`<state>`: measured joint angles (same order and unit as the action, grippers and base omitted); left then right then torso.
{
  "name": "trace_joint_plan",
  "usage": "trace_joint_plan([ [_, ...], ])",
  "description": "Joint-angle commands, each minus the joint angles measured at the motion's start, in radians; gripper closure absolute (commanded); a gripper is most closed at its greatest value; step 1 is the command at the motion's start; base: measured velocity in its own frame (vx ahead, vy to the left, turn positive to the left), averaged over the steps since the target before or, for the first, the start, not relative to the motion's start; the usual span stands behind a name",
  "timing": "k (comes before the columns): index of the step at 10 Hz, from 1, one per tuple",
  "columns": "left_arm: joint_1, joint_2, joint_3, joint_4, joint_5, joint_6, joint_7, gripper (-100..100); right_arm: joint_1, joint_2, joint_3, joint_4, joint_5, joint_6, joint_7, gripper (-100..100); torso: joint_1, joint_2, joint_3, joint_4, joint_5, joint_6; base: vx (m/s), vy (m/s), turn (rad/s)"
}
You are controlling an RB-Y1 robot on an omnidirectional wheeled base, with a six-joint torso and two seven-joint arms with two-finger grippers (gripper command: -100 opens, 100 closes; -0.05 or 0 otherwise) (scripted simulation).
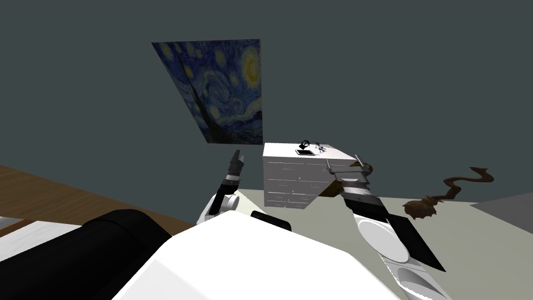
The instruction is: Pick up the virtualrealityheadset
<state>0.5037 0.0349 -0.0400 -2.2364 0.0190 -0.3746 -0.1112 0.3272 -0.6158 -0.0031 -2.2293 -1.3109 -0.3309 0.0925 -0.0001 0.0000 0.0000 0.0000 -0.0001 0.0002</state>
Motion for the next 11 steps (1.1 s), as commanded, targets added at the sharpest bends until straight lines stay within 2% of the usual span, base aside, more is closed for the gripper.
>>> trace_joint_plan([
  [1,0.0,0.0,0.0,0.0,0.0,0.0,0.0,0,-0.019,-0.05,-0.003,0.004,-0.05,0.007,0.002,-100,0.0,0.0,0.0,0.0,0.0,0.0,-0.016,0.012,0.03],
  [5,0.0,0.0,0.0,0.0,0.0,0.0,0.0,0,-0.019,-0.056,-0.003,0.004,-0.154,0.007,0.002,-100,0.0,0.0,0.0,0.0,0.0,0.0,-0.008,0.006,0.005],
  [6,0.0,0.0,0.0,0.0,0.0,0.0,0.0,0,-0.038,-0.106,-0.005,0.01,-0.192,0.012,0.003,-100,0.0,0.0,0.0,0.0,0.0,0.0,-0.014,0.013,0.033],
  [10,0.0,0.0,0.0,0.0,0.0,0.0,0.0,0,-0.038,-0.113,-0.005,0.01,-0.3,0.012,0.003,-100,0.0,0.0,0.0,0.0,0.0,0.0,-0.006,0.005,0.004],
  [11,0.0,0.0,0.0,0.0,0.0,0.0,0.0,0,-0.056,-0.162,-0.007,0.017,-0.334,0.016,0.005,-100,0.0,0.0,0.0,0.0,0.0,0.0,-0.01,0.013,0.035],
])
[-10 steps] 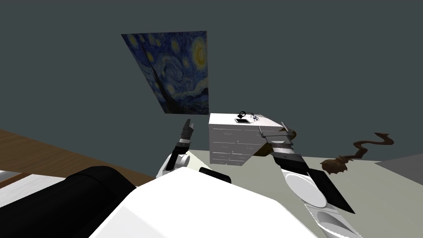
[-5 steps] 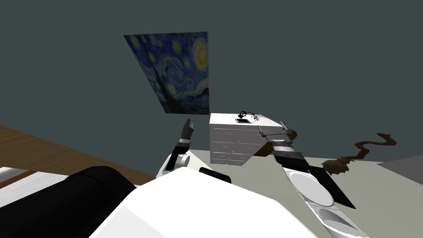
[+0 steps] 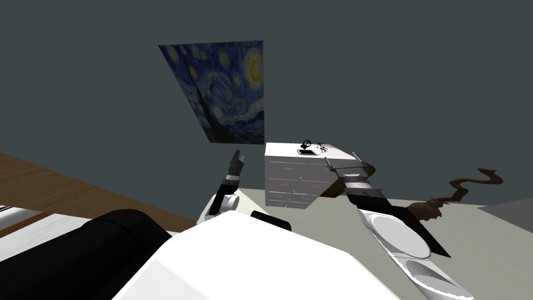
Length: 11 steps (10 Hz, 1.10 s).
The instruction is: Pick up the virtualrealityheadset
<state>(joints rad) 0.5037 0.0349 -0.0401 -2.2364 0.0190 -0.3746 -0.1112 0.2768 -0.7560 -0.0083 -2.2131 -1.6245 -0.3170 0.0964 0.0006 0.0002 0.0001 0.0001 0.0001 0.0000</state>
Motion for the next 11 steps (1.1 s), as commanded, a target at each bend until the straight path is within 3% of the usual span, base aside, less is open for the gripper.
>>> trace_joint_plan([
  [1,0.0,0.0,0.0,0.0,0.0,0.0,0.0,0,-0.006,-0.03,-0.001,0.001,-0.05,0.002,0.001,-100,0.0,0.0,0.0,0.0,0.0,0.0,-0.015,0.015,0.018],
  [4,0.0,0.0,0.0,0.0,0.0,0.0,0.0,0,-0.006,-0.03,-0.001,0.001,-0.135,0.002,0.001,-100,0.0,0.0,0.0,0.0,0.0,0.0,-0.003,0.003,-0.002],
  [5,0.0,0.0,0.0,0.0,0.0,0.0,0.0,0,-0.025,-0.08,-0.003,0.01,-0.167,0.005,0.003,-100,-0.001,0.0,0.0,0.0,0.0,0.0,-0.007,0.011,0.033],
  [6,0.0,0.0,0.0,0.0,0.0,0.0,0.0,0,-0.025,-0.088,-0.003,0.01,-0.182,0.005,0.003,-100,0.0,0.0,0.0,0.0,0.0,0.0,-0.012,0.017,0.018],
  [10,0.0,0.0,0.0,0.0,0.0,0.0,0.0,0,-0.025,-0.088,-0.003,0.01,-0.286,0.005,0.003,-100,-0.001,0.0,0.0,0.0,0.0,0.0,-0.002,0.003,-0.001],
  [11,0.0,0.0,0.0,0.0,0.0,0.0,0.0,0,-0.043,-0.137,-0.006,0.02,-0.32,0.007,0.005,-100,-0.001,0.0,0.0,0.0,0.0,0.0,-0.009,0.011,0.033],
])
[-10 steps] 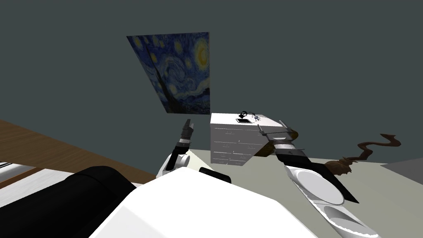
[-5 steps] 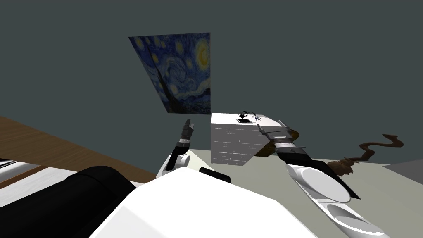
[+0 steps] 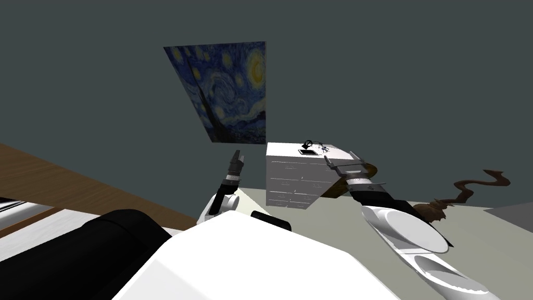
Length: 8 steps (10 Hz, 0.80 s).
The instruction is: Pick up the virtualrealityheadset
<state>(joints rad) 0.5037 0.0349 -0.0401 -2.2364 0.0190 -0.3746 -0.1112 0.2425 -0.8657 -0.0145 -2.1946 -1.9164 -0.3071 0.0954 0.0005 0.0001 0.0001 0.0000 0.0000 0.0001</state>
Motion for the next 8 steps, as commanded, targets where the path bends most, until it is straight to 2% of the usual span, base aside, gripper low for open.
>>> trace_joint_plan([
  [1,0.0,0.0,0.0,0.0,0.0,0.0,0.0,0,-0.008,-0.035,0.001,0.002,-0.05,-0.003,0.006,-100,0.0,0.0,0.0,0.0,0.0,0.0,-0.013,0.015,0.015],
  [4,0.0,0.0,0.0,0.0,0.0,0.0,0.0,0,-0.008,-0.035,0.001,0.002,-0.139,-0.003,0.006,-100,0.0,0.0,0.0,0.0,0.0,0.0,-0.002,0.003,-0.001],
  [5,0.0,0.0,0.0,0.0,0.0,0.0,0.0,0,-0.008,-0.035,0.001,0.002,-0.146,-0.003,0.006,-100,0.0,0.0,0.0,0.0,0.0,0.0,0.0,0.0,0.0],
  [6,0.0,0.0,0.0,0.0,0.0,0.0,0.0,0,-0.026,-0.083,-0.001,0.014,-0.186,-0.003,0.009,-100,0.0,0.0,0.0,0.0,0.0,0.0,-0.007,0.011,0.03],
  [8,0.0,0.0,0.0,0.0,0.0,0.0,0.0,0,-0.026,-0.091,-0.001,0.014,-0.246,-0.003,0.009,-100,0.0,0.0,0.0,0.0,0.0,0.0,-0.005,0.013,0.007],
])
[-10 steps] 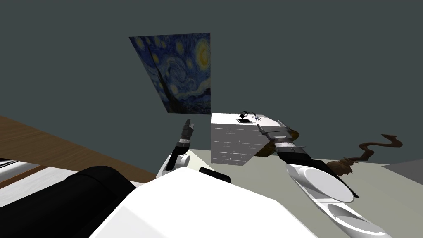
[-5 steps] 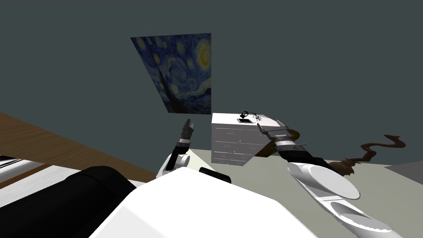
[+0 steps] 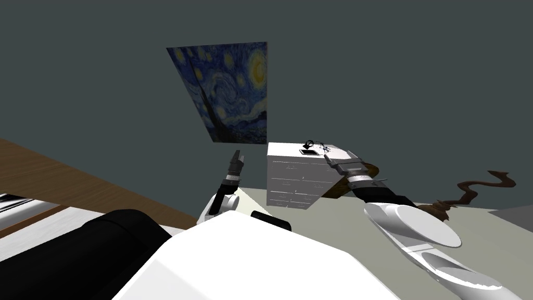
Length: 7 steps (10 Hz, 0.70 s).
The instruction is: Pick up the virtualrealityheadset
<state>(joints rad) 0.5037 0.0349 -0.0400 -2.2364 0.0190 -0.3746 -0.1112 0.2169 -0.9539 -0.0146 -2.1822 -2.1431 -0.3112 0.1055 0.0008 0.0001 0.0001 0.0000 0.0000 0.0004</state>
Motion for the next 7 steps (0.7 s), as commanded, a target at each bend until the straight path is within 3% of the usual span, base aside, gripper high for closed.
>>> trace_joint_plan([
  [1,0.0,0.0,0.0,0.0,0.0,0.0,0.0,0,0.0,-0.002,-0.001,0.001,-0.05,0.001,-0.001,-100,0.0,0.0,0.0,0.0,0.0,0.0,0.0,0.0,0.0],
  [2,0.0,0.0,0.0,0.0,0.0,0.0,0.0,0,0.0,-0.002,-0.001,0.001,-0.073,0.001,-0.001,-100,0.0,0.0,0.0,0.0,0.0,0.0,0.0,0.0,0.0],
  [3,0.0,0.0,0.0,0.0,0.0,0.0,0.0,0,-0.017,-0.052,-0.003,0.015,-0.106,0.001,0.003,-100,-0.001,0.0,0.0,0.0,0.0,0.0,-0.005,0.015,0.028],
  [7,0.0,0.0,0.0,0.0,0.0,0.0,0.0,0,-0.017,-0.057,-0.003,0.015,-0.225,0.001,0.003,-100,0.0,0.0,0.0,0.0,0.0,0.0,-0.001,0.006,0.004],
])
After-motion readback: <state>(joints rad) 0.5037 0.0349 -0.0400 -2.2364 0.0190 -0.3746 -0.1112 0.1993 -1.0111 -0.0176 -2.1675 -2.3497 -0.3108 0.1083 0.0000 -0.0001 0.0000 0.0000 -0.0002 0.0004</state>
